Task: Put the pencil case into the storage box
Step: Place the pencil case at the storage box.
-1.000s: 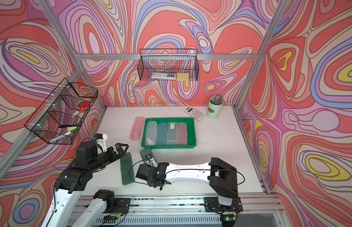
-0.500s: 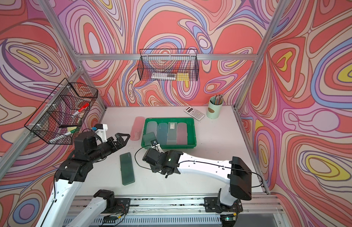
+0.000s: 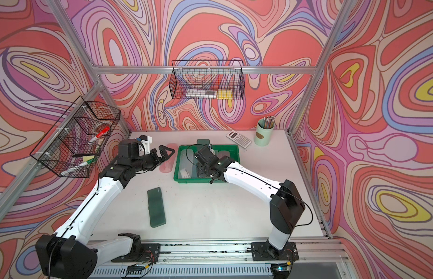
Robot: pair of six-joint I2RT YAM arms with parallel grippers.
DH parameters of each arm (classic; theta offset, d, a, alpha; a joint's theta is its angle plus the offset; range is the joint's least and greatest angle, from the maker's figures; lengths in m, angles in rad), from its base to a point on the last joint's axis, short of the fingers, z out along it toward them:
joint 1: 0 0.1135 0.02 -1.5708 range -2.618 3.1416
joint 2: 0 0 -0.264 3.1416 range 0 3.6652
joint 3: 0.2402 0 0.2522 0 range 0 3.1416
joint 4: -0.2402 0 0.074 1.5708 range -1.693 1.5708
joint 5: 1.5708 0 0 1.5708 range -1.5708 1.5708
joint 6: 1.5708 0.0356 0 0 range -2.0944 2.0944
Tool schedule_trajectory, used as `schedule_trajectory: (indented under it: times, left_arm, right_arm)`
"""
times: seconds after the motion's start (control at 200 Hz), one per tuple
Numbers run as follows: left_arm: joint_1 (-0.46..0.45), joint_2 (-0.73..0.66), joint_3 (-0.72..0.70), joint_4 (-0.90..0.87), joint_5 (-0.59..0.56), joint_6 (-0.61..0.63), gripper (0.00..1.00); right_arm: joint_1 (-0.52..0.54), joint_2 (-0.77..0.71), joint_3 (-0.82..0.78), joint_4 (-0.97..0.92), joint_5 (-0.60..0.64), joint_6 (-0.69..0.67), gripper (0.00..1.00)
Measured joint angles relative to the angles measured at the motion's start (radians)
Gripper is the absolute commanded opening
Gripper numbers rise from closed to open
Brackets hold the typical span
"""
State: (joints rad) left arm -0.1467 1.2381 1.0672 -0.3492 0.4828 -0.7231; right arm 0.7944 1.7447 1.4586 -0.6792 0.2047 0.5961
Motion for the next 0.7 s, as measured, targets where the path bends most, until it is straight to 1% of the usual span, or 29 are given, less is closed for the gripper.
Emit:
schedule_trajectory:
  times: [0.17, 0.336, 0.481, 0.701]
  left_arm:
    - [-0.005, 0.114, -0.002, 0.058, 0.018, 0.000, 0.99]
    - [-0.005, 0.155, -0.014, 0.109, 0.021, 0.002, 0.99]
    - [-0.004, 0.188, -0.021, 0.136, 0.020, 0.014, 0.99]
    - [0.010, 0.190, -0.071, 0.159, 0.019, 0.016, 0.99]
  right_arm:
    - [-0.047, 0.129, 0.053, 0.015, -0.040, 0.000, 0.57]
    - [-0.061, 0.233, 0.133, 0.014, -0.059, 0.008, 0.56]
    - [-0.061, 0.281, 0.179, 0.014, -0.065, 0.023, 0.55]
    - [-0.061, 0.315, 0.203, 0.013, -0.067, 0.057, 0.54]
